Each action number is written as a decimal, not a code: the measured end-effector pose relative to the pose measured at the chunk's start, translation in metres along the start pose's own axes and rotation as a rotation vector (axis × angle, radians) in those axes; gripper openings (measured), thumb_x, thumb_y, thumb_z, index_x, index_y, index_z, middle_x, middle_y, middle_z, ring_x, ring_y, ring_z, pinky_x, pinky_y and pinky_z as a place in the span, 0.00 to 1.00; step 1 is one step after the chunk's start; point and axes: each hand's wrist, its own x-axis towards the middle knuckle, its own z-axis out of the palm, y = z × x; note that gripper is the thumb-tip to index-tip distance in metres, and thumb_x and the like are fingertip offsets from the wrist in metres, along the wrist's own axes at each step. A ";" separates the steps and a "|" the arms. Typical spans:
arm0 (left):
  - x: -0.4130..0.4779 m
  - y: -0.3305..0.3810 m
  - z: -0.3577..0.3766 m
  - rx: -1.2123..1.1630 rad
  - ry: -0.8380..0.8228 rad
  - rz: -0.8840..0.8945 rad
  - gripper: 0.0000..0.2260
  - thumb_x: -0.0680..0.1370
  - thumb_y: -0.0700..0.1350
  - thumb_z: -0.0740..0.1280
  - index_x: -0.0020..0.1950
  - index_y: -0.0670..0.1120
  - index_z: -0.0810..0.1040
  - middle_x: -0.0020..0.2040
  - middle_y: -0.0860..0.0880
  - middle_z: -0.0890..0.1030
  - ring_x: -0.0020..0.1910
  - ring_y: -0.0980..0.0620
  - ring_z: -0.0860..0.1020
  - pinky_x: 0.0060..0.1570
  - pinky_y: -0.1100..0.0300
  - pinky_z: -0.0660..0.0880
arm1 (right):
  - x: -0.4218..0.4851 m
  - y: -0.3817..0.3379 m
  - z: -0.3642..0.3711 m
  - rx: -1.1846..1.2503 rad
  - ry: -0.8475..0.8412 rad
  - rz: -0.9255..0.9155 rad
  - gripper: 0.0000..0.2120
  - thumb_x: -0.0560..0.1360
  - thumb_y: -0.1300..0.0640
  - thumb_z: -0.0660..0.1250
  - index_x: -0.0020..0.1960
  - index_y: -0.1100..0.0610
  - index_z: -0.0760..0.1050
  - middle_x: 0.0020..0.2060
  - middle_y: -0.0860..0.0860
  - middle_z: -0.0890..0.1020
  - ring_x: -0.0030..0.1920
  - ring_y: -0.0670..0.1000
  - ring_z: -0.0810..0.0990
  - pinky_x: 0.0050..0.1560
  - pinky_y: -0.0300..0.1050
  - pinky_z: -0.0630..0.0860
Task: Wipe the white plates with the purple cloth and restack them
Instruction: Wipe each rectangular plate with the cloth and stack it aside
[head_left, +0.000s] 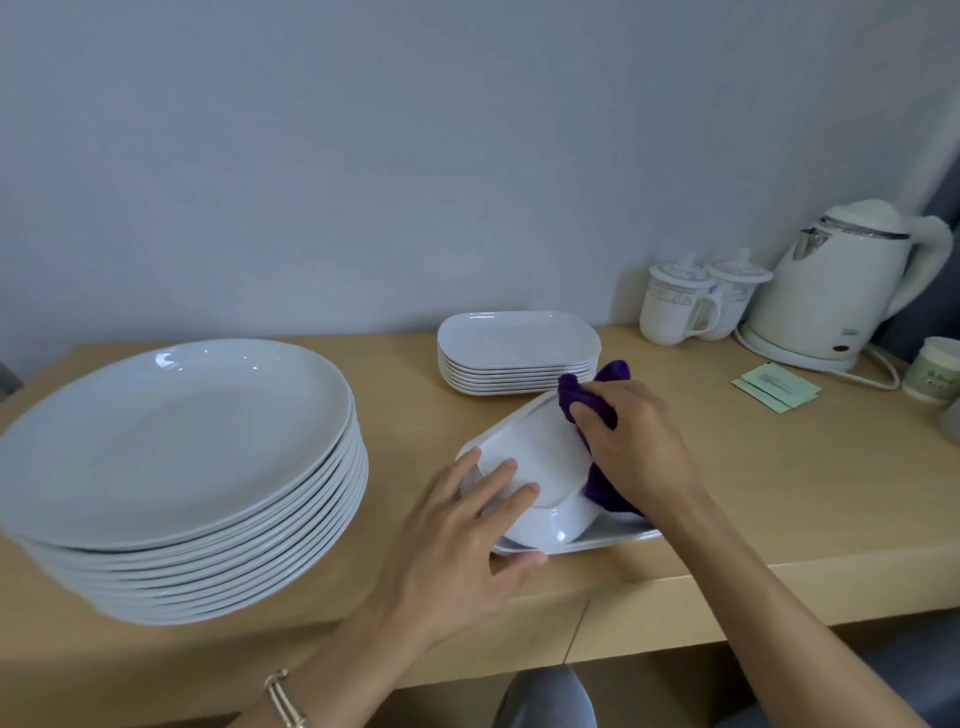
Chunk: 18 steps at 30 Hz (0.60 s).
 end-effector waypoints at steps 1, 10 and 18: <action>0.000 0.002 -0.001 -0.021 0.029 0.006 0.22 0.73 0.62 0.64 0.60 0.51 0.81 0.62 0.51 0.81 0.66 0.47 0.72 0.58 0.51 0.78 | 0.002 0.000 -0.006 0.035 0.023 0.008 0.09 0.78 0.55 0.63 0.54 0.54 0.80 0.48 0.50 0.79 0.49 0.52 0.75 0.48 0.38 0.68; -0.002 0.000 -0.019 -0.057 0.203 0.145 0.12 0.83 0.49 0.58 0.63 0.47 0.72 0.58 0.45 0.82 0.58 0.48 0.80 0.48 0.55 0.81 | -0.006 -0.018 -0.030 0.202 0.181 0.004 0.12 0.78 0.52 0.63 0.59 0.51 0.78 0.49 0.42 0.75 0.50 0.45 0.75 0.46 0.23 0.64; 0.043 -0.015 -0.038 -0.179 0.200 -0.359 0.24 0.75 0.35 0.57 0.69 0.51 0.73 0.57 0.48 0.83 0.52 0.45 0.82 0.44 0.53 0.78 | -0.008 -0.012 -0.023 0.269 0.295 -0.004 0.13 0.78 0.54 0.64 0.61 0.54 0.77 0.52 0.46 0.75 0.54 0.48 0.74 0.55 0.38 0.67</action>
